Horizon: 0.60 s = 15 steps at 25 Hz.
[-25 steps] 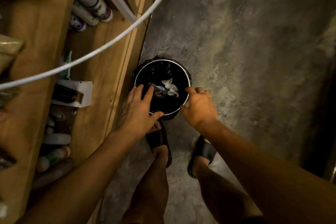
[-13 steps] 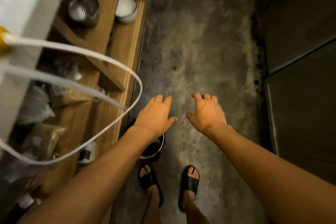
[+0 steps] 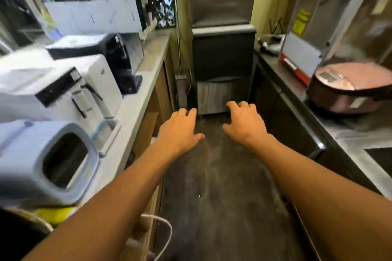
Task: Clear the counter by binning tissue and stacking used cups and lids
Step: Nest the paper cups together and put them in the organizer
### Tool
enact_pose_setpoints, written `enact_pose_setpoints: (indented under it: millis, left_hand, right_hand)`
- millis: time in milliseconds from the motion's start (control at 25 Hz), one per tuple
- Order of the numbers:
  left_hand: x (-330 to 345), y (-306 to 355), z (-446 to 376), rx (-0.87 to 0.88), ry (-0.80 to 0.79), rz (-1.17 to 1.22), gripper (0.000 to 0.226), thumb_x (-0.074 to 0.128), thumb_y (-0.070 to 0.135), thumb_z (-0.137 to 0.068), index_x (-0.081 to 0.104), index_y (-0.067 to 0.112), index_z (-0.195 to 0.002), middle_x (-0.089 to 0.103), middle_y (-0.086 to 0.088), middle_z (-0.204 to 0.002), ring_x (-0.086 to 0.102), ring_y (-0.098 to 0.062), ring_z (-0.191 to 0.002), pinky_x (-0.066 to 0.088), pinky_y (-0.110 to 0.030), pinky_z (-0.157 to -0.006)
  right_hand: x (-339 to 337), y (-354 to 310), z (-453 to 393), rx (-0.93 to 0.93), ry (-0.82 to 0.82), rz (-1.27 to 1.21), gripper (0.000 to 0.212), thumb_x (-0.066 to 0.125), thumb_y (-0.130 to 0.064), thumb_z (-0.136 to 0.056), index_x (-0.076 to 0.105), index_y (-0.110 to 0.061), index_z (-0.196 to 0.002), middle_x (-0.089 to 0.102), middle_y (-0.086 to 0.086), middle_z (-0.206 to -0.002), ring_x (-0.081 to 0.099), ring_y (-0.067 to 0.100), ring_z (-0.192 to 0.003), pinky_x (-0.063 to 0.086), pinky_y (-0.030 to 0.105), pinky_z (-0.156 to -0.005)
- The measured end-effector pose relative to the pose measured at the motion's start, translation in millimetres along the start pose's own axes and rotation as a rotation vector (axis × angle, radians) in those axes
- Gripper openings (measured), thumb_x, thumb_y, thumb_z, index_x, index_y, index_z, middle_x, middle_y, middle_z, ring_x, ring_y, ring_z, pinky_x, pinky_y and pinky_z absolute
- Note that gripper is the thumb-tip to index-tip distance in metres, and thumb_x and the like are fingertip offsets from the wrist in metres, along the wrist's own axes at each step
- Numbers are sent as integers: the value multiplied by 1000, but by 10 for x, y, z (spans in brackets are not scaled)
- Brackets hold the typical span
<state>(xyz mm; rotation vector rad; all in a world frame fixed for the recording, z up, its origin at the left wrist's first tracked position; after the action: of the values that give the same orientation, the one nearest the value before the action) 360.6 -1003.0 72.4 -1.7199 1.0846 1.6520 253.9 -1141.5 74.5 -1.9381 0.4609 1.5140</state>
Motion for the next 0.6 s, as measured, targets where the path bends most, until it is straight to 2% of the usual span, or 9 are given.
enact_pose_setpoints:
  millis: [160, 320, 600]
  left_hand:
    - [-843, 45, -23, 22, 161, 17, 85, 70, 51, -86, 28, 19, -153, 44, -8, -148, 45, -29, -134, 48, -44, -98]
    - [-1540, -7, 40, 74, 222, 59, 88, 69, 51, -88, 24, 19, -156, 40, -8, -153, 40, -28, -139, 45, -44, -105]
    - [-2260, -362, 178, 82, 341, 58, 89, 66, 53, -89, 19, 20, -157, 38, -7, -155, 38, -26, -141, 44, -43, -106]
  right_hand:
    - [-954, -278, -121, 1, 137, -83, 68, 69, -35, -86, 37, -22, -145, 46, 13, -140, 40, 34, -131, 48, 50, -99]
    - [-1706, -492, -31, -33, 211, -36, 71, 69, -35, -87, 35, -22, -147, 47, 13, -140, 40, 35, -131, 48, 49, -99]
    - [-2338, -822, 62, -23, 249, 65, 72, 67, -38, -88, 33, -22, -149, 47, 13, -143, 40, 35, -133, 45, 46, -103]
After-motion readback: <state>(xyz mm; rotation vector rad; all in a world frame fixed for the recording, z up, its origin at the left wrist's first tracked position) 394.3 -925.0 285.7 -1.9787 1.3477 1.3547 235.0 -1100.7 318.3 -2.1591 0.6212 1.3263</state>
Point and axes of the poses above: each hand's wrist, its own z-axis away from the middle knuckle, its own x-axis out of the palm, y = z × x, the point moved 6 cm from there along -z, towards the middle knuckle
